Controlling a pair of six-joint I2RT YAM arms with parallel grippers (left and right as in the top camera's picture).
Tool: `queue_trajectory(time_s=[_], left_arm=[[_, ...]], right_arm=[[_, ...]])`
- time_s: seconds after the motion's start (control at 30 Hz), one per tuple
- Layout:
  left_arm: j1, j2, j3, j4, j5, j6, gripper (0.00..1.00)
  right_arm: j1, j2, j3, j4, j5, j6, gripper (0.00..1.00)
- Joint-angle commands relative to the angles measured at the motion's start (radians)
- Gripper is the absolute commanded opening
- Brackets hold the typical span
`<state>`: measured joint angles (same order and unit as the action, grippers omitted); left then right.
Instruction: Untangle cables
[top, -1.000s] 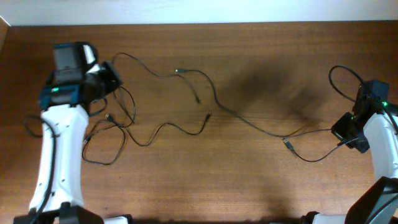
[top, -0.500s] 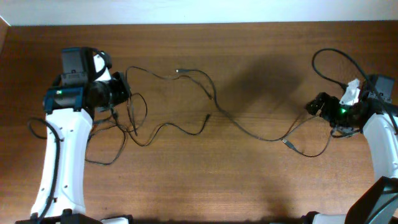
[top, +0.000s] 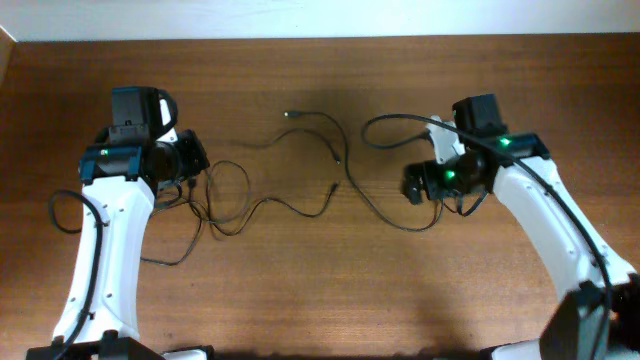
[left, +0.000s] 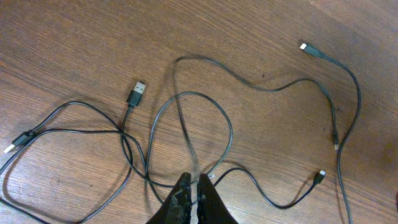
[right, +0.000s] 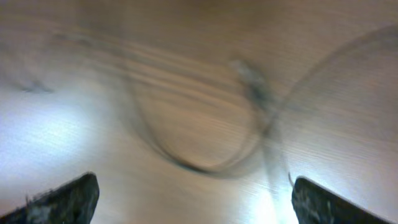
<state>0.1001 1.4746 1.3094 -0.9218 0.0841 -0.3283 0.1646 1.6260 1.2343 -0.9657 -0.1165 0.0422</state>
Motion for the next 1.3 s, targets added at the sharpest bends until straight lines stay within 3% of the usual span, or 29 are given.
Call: queue_trajectory(time_s=[0.0,0.13,0.2,0.23,0.27,0.33,0.37,0.4,0.43,0.47,0.5,0.63,0.9,1.17,1.2,1.27], left_arm=[[0.001,-0.014,-0.005,-0.004,-0.014,0.016,0.05],[0.0,-0.014,-0.005,-0.004,-0.014,0.016,0.05],[0.0,-0.014,-0.005,-0.004,-0.014,0.016,0.05],[0.0,-0.014,-0.005,-0.004,-0.014,0.016,0.05],[0.0,-0.014,-0.005,-0.004,-0.014,0.016,0.05],[0.001,-0.014,-0.005,-0.004,-0.014,0.016,0.05],[0.0,-0.014,-0.005,-0.004,-0.014,0.016,0.06],[0.0,-0.014,-0.005,-0.004,-0.014,0.016,0.13],[0.0,-0.014,-0.005,-0.004,-0.014,0.016,0.28],[0.0,-0.014,-0.005,-0.004,-0.014,0.016,0.74],[0.0,-0.014,-0.005,-0.005,-0.014,0.016,0.97],[0.001,-0.014,-0.005,-0.008,-0.014,0.016,0.99],[0.001,-0.014,-0.005,-0.008,-0.014,0.016,0.99],[0.001,-0.014,-0.005,-0.008,-0.014,0.016,0.99],[0.001,-0.014,-0.005,-0.008,-0.014,0.016,0.99],[0.001,-0.014,-0.005,-0.008,-0.014,0.016,0.99]], right_arm=[[-0.072,0.106,0.008,-0.116,0.607,0.281,0.99],[-0.237,0.158,0.039,-0.121,0.655,0.281,0.99],[-0.28,0.158,0.158,-0.158,0.618,0.278,0.99],[-0.282,0.158,0.22,-0.182,0.518,0.254,0.99],[-0.278,0.158,0.299,-0.209,0.277,0.183,0.99],[-0.245,0.158,0.348,-0.2,-0.164,-0.055,0.94],[-0.22,0.159,0.344,-0.198,-0.256,-0.117,0.94],[-0.179,0.161,0.335,-0.193,-0.288,-0.14,0.89],[-0.137,0.163,0.32,-0.171,-0.288,-0.14,0.82],[-0.079,0.165,0.3,-0.129,-0.287,-0.14,0.8],[-0.045,0.166,0.287,-0.096,-0.287,-0.14,0.79],[0.106,0.166,0.208,0.075,-0.28,-0.139,0.63],[0.293,0.169,-0.065,0.478,0.018,-0.139,0.6],[0.293,0.285,-0.165,0.597,0.024,-0.14,0.6],[0.293,0.315,-0.165,0.603,0.026,-0.14,0.49],[0.289,0.341,-0.165,0.607,0.145,-0.079,0.08]])
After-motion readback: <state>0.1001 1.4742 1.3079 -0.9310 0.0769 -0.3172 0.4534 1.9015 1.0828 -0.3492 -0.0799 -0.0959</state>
